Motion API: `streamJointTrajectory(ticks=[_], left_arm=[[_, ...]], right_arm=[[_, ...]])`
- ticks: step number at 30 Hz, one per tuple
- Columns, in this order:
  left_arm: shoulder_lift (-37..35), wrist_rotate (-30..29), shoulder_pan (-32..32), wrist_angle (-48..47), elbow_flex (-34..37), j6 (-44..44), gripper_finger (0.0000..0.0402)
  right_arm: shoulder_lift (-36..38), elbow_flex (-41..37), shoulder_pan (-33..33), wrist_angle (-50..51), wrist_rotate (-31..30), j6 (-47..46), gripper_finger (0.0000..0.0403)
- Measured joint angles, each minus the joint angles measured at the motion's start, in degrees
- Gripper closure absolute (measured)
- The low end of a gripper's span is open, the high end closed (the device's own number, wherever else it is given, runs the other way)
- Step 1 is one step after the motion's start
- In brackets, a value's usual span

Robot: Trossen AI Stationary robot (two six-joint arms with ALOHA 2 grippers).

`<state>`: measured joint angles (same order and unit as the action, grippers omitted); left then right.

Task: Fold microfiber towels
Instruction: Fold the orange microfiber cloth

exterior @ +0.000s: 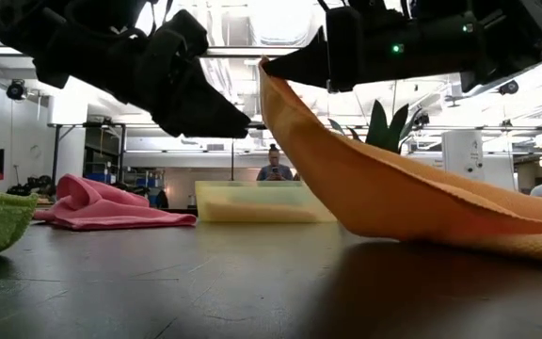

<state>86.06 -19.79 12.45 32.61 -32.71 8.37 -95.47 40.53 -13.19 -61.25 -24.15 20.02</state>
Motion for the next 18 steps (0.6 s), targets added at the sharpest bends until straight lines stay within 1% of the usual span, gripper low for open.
streamJointTrajectory(ticks=[14, 18], left_arm=[[0.11, 0.0, 0.0, -0.08, -0.02, -0.08, 0.0159], [0.11, 0.01, 0.0, -0.1, -0.02, -0.29, 0.0159]], right_arm=[[0.13, 0.0, 0.0, 0.67, 0.03, -0.06, 0.0394], [2.44, -0.02, -0.44, 1.48, -0.59, 0.61, 0.0394]])
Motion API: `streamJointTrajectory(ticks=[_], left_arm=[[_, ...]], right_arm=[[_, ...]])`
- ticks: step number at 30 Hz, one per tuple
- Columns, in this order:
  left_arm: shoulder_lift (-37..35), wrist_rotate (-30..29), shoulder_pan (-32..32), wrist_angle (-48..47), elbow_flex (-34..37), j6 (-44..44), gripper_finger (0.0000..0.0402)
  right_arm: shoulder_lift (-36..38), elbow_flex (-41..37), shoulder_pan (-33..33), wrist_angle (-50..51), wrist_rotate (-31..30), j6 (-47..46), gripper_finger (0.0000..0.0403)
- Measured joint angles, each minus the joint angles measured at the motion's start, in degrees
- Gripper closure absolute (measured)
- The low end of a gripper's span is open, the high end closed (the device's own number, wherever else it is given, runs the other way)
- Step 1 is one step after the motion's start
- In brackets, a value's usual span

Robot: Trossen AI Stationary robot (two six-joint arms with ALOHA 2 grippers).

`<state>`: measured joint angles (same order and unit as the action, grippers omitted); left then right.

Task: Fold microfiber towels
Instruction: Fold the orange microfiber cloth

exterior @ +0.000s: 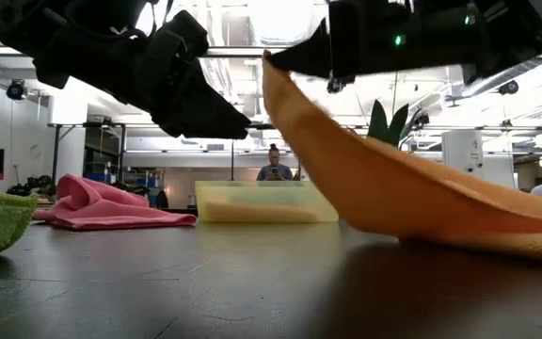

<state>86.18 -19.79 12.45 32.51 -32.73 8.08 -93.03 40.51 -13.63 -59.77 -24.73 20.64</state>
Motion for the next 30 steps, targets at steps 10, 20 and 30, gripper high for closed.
streamJointTrajectory(ticks=[10, 20, 30], left_arm=[[-0.03, 0.01, -0.4, 0.53, -2.15, -7.29, 0.0159], [-0.07, 0.26, -0.76, 14.24, -5.99, -11.48, 0.0159], [-0.07, -7.76, -1.23, 22.13, -9.8, -11.52, 0.0159]], right_arm=[[11.63, 0.0, -6.99, 14.69, -22.03, 4.95, 0.0394], [17.1, 3.11, -9.38, 18.44, -26.95, 9.33, 0.0394], [14.89, 18.98, -7.32, 36.68, -32.51, 11.37, 0.0394]])
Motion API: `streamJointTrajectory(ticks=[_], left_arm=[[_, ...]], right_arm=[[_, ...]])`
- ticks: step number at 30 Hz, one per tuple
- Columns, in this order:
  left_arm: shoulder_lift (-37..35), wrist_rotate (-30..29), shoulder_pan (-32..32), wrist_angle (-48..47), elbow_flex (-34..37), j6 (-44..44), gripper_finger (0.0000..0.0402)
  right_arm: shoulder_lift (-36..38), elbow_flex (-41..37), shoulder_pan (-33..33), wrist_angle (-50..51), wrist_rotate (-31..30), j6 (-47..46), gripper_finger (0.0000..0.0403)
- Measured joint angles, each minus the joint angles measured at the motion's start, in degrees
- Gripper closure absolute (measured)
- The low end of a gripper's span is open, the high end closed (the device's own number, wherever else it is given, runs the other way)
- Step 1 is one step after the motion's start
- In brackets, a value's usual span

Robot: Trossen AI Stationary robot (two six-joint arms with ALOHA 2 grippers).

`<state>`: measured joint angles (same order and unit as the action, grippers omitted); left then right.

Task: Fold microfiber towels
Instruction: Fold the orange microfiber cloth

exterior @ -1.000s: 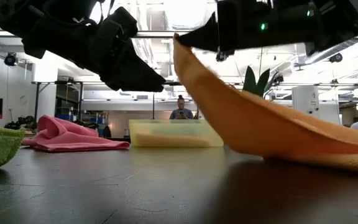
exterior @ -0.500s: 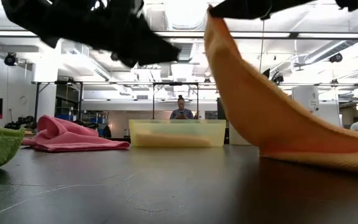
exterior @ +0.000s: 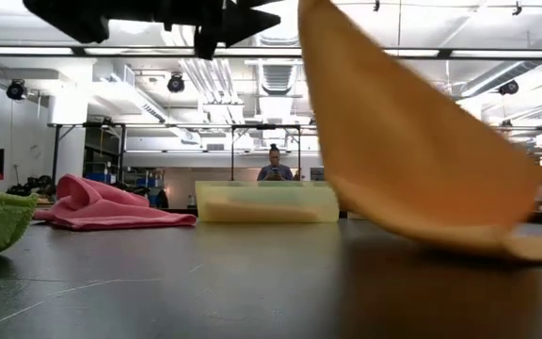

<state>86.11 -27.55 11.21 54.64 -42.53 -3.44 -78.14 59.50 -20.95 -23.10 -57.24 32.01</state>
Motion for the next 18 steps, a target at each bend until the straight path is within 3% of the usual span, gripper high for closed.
streamJointTrajectory(ticks=[9, 18], left_arm=[[-0.02, -0.39, -2.33, -0.57, -2.51, 0.0, 0.0159], [4.24, -1.52, -4.21, -4.48, -2.4, 0.03, 0.0159]], right_arm=[[-3.21, 16.97, 3.49, 25.4, -0.01, -10.22, 0.0394], [-3.73, 27.49, 3.85, 26.26, 0.03, -6.28, 0.0394]])
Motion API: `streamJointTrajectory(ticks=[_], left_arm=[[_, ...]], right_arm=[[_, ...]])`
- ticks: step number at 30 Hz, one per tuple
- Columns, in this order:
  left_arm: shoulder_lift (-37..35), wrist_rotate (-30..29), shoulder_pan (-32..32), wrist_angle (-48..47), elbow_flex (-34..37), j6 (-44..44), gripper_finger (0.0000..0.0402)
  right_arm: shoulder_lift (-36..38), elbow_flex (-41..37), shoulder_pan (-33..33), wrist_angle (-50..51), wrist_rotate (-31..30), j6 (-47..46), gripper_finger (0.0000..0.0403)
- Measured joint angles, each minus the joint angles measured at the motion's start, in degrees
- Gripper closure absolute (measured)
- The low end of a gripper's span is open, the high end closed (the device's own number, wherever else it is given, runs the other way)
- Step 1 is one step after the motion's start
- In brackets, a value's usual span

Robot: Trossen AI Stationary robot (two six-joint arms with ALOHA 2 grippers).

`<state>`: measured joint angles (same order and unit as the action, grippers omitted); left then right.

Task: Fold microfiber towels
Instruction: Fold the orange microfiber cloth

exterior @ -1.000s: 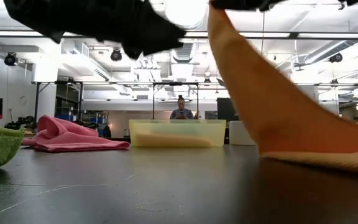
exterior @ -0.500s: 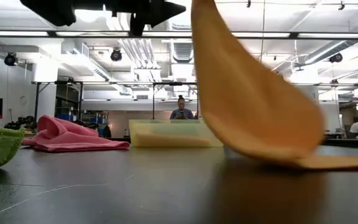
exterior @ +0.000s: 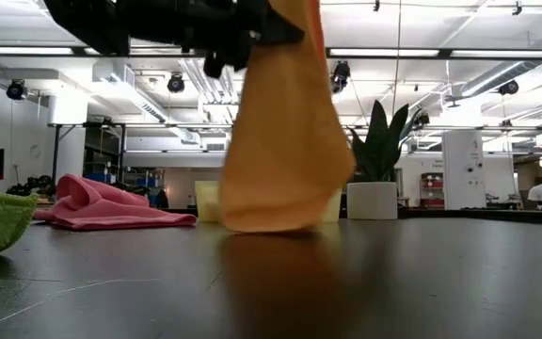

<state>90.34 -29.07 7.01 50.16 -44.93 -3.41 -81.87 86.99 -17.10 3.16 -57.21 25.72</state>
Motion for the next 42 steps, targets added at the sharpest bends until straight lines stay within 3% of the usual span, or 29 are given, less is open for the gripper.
streamJointTrajectory(ticks=[4, 9, 12, 16, 21, 23, 30, 37, 42], left_arm=[[1.1, 0.02, 0.0, -3.08, 0.11, 0.07, 0.0159], [-0.34, 0.04, 0.45, -13.7, 0.16, 1.47, 0.016], [-2.27, 0.1, 1.09, -20.32, 0.17, 2.04, 0.0167], [-6.11, 0.26, 1.83, -30.72, 0.12, 4.3, 0.0221], [-11.11, 0.41, 2.01, -38.15, 0.16, 4.62, 0.037], [-12.34, 0.98, 2.01, -37.77, 0.26, 4.55, 0.0386], [-12.05, 3.21, 2.02, -33.15, 0.15, 6.1, 0.0338], [-10.77, 8.42, 2.21, -22.97, 0.04, 6.08, 0.0261], [-10.77, 0.68, 1.99, -15.66, 0.04, 4.53, 0.0203]], right_arm=[[0.16, 3.72, 0.0, 0.03, -2.76, 4.2, 0.0394], [0.67, 5.34, 0.0, 0.24, -14.7, 11.66, 0.0394], [1.49, 5.26, -0.47, 4.27, -19.59, 10.86, 0.0394], [2.47, 5.24, -1.79, 22.39, -20.13, -5.47, 0.0394], [2.69, 5.13, -2.16, 43.86, -8.59, -33.56, 0.0394], [2.32, 4.99, -2.14, 46.36, -6.35, -38.95, 0.0394], [-0.14, 4.75, -1.8, 42.08, 11.75, -41.68, 0.0394], [-3.25, 4.78, -0.04, 39.67, 13.66, -40.28, 0.0394], [-4.61, 4.78, 2.32, 39.34, 16.9, -39.75, 0.0394]])
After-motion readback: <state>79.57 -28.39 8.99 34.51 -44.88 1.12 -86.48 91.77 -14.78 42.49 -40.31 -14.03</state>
